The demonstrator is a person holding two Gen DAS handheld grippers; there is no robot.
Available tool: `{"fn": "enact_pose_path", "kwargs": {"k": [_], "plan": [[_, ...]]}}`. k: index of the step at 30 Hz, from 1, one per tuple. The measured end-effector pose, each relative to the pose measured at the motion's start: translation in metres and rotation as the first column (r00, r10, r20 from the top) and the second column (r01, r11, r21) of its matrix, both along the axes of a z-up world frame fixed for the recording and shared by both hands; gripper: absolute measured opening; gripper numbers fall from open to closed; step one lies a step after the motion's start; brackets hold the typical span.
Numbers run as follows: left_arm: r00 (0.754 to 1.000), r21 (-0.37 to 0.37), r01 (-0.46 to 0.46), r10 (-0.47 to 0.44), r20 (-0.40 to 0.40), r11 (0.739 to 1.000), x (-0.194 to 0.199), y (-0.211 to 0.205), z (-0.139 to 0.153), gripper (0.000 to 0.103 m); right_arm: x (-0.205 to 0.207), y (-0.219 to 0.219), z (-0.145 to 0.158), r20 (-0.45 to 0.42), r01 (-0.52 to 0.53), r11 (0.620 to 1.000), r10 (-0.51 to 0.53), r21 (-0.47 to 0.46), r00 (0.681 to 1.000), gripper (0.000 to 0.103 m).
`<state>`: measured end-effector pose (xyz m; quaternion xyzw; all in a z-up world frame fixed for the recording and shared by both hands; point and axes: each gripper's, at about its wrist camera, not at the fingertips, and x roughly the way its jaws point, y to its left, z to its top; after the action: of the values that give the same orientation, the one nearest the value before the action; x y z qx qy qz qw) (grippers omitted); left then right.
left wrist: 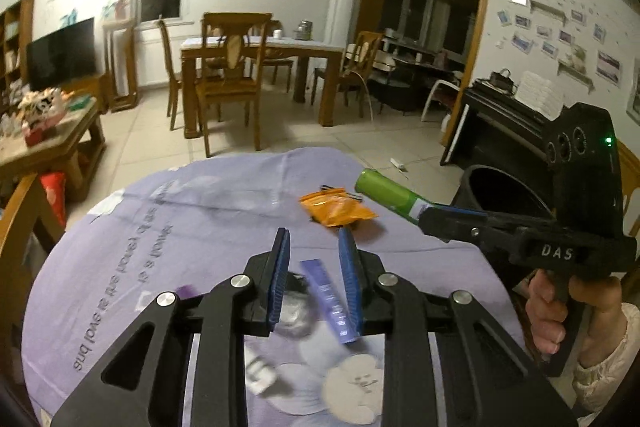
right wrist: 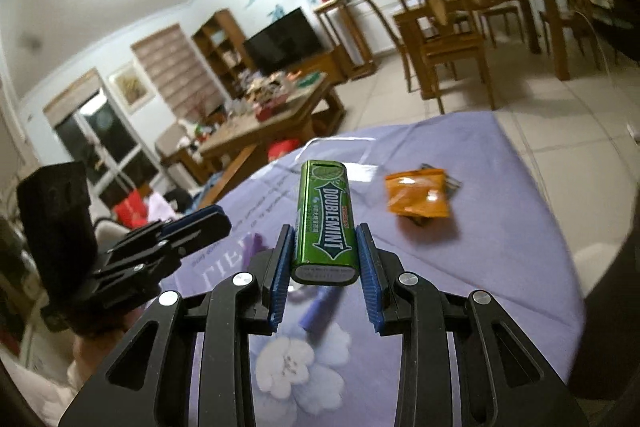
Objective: Collect trash
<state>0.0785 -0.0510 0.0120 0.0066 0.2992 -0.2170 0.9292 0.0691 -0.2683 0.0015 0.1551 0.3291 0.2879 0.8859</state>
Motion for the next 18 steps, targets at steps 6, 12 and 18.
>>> {"fn": "enact_pose_path", "kwargs": {"k": [6, 12, 18], "plan": [[0.99, 0.022, -0.061, 0.063, -0.124, 0.998, 0.021, 0.006, -0.024, 0.029, -0.022, -0.038, -0.004, -0.007, 0.03, 0.999, -0.03, -0.018, 1.0, 0.032], [0.947, 0.064, -0.124, 0.137, -0.29, 0.99, 0.033, 0.037, -0.069, 0.029, -0.029, -0.031, -0.03, -0.046, 0.011, 0.993, -0.016, -0.119, 0.999, 0.032], [0.933, 0.078, -0.128, 0.147, -0.328, 0.989, 0.038, 0.045, -0.077, 0.03, -0.03, -0.015, -0.051, -0.075, -0.004, 0.993, -0.005, -0.12, 0.997, 0.032]]}}
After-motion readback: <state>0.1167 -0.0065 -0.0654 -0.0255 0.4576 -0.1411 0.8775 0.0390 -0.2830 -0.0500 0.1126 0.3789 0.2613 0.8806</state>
